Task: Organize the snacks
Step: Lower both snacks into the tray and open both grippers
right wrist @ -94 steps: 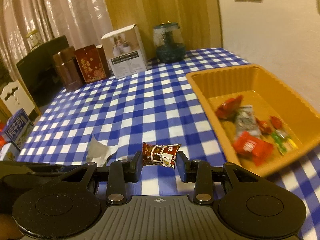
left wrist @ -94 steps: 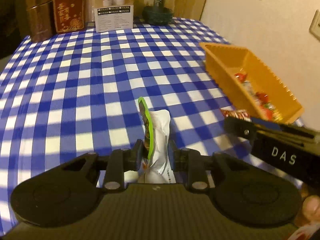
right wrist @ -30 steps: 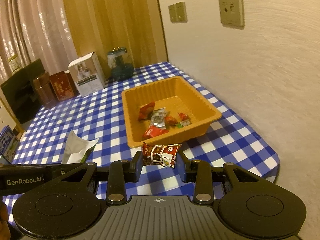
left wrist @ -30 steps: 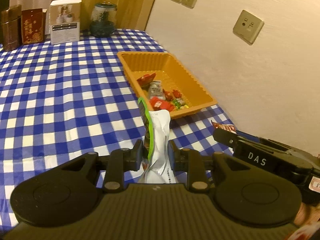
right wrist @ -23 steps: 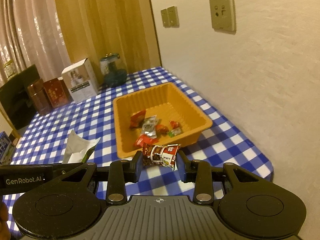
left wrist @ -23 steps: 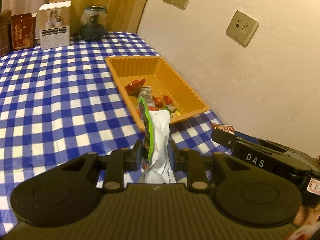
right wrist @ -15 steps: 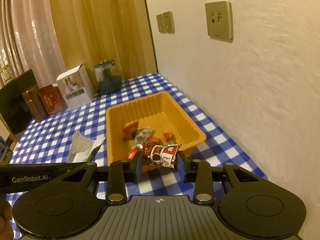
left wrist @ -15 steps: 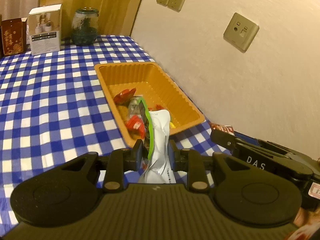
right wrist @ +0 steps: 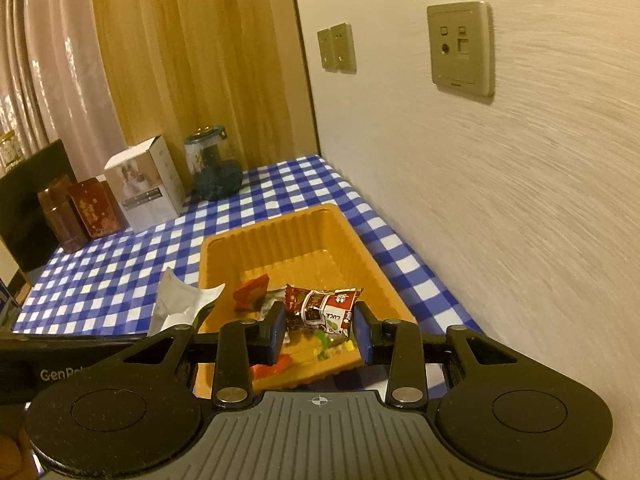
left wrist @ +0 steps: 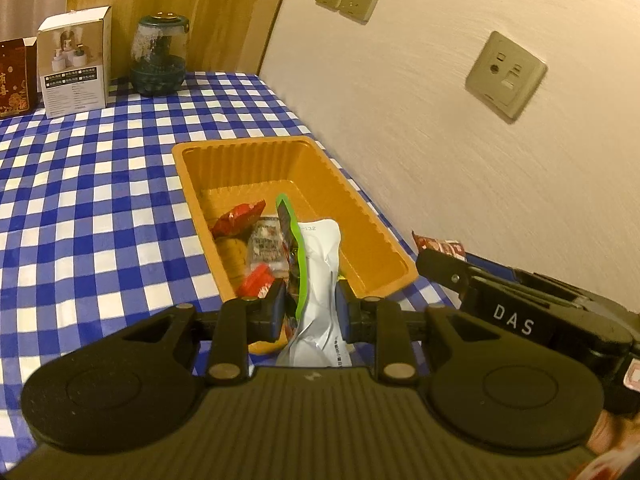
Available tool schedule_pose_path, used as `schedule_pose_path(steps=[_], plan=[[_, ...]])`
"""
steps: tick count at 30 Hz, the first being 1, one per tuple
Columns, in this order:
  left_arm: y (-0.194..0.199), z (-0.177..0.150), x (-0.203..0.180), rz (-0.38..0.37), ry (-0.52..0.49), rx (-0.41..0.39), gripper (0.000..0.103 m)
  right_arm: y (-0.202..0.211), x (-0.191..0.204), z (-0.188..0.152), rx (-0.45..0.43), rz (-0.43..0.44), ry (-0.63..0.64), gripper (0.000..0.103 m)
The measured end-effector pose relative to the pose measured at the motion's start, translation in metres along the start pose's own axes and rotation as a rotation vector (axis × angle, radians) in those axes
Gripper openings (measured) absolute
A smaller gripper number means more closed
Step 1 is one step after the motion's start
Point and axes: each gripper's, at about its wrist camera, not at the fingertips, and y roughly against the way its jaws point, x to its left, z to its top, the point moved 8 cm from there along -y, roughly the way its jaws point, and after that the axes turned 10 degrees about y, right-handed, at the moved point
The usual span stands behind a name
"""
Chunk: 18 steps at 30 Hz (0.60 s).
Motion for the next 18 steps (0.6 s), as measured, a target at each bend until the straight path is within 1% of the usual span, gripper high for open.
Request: schedule_pose_path(steps=[13, 14, 15, 16, 18], plan=[[-0.049, 0.027, 0.011, 0.031, 0.021, 0.002, 0.024, -0.043, -0.014, 0.008, 0.029, -0.003, -0.012, 0.036], [-0.053, 0.028, 0.012, 0.033, 0.023, -0.003, 0.026, -0.045, -0.015, 0.008, 0.031, -0.004, -0.016, 0.036], [-0.056, 0.03, 0.014, 0.038, 0.025, -0.004, 0.035, -0.048, -0.016, 0.008, 0.034, -0.004, -0.021, 0.036], [-0.058, 0.031, 0.016, 0.042, 0.027, -0.005, 0.039, -0.05, -0.017, 0.008, 0.036, -0.004, -0.025, 0.036], [-0.057, 0.033, 0.021, 0.046, 0.026, -0.018, 0.041, -0.053, -0.018, 0.007, 0.041, -0.004, -0.028, 0.036]])
